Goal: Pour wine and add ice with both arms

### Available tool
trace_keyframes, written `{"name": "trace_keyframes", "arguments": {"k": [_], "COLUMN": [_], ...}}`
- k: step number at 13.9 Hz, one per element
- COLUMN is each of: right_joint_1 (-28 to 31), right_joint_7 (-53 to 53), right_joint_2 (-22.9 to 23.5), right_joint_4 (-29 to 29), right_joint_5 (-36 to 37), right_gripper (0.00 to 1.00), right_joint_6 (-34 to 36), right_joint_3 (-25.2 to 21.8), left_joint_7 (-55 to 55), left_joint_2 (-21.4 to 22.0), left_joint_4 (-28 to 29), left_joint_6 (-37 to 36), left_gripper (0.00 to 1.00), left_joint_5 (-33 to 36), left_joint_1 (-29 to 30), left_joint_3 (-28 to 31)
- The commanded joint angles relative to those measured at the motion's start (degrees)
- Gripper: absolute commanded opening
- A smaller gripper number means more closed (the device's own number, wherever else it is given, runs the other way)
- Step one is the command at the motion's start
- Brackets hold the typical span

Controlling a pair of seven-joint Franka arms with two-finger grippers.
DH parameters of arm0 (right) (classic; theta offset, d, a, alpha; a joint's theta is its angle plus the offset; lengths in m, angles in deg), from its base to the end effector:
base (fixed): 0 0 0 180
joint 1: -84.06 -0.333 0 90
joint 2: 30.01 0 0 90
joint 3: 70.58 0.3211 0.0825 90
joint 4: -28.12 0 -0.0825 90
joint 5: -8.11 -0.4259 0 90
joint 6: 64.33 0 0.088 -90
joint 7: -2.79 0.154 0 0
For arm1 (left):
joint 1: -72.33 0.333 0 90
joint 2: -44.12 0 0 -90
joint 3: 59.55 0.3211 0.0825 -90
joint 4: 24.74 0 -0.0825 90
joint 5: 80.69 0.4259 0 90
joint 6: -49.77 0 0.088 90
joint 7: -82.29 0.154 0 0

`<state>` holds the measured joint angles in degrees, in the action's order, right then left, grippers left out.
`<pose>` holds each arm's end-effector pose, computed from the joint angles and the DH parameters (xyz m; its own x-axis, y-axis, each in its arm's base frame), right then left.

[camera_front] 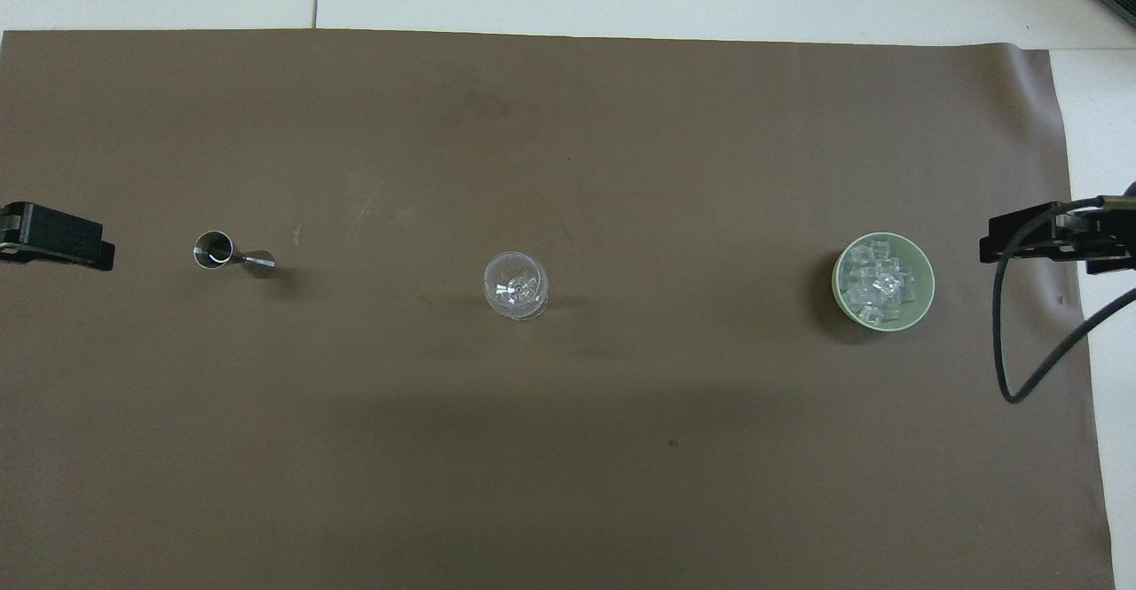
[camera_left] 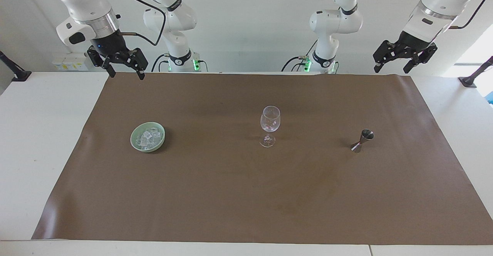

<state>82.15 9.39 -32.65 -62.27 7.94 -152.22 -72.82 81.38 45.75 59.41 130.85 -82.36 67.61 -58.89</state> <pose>0.5783 -0.0033 0.6029 0.9927 -0.1205 0.0018 -0.1205 -0.9927 -0.0050 0.5672 -0.0450 0.6375 0.9979 -0.0595 -0.0255 -0.0587 -0.9979 0.0288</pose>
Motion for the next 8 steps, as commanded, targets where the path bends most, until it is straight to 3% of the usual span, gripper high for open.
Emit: {"name": "trace_keyframes", "arguments": {"k": [1, 5, 8], "right_joint_1": [0.1, 0.1, 0.1], "right_joint_7": [-1.2, -1.2, -1.2], "right_joint_2": [-0.8, -0.8, -0.8], "right_joint_4": [-0.4, -0.4, -0.4], "right_joint_5": [0.4, 0.4, 0.4], "right_gripper": [1.0, 1.0, 1.0], "right_joint_6": [0.7, 0.7, 0.7], "right_joint_3": [0.2, 0.2, 0.2], "left_joint_7": [0.8, 0.5, 0.3], "left_joint_2": [-0.9, -0.7, 1.6], "left_joint_4": [-2.0, -1.3, 3.5], "left_joint_6": [-1.6, 0.0, 0.1], "left_gripper": [1.0, 1.0, 1.0], "left_joint_5": [0.8, 0.7, 0.7], "left_joint_1": [0.7, 0.3, 0.1], "left_joint_3": [-0.4, -0.5, -0.6]}}
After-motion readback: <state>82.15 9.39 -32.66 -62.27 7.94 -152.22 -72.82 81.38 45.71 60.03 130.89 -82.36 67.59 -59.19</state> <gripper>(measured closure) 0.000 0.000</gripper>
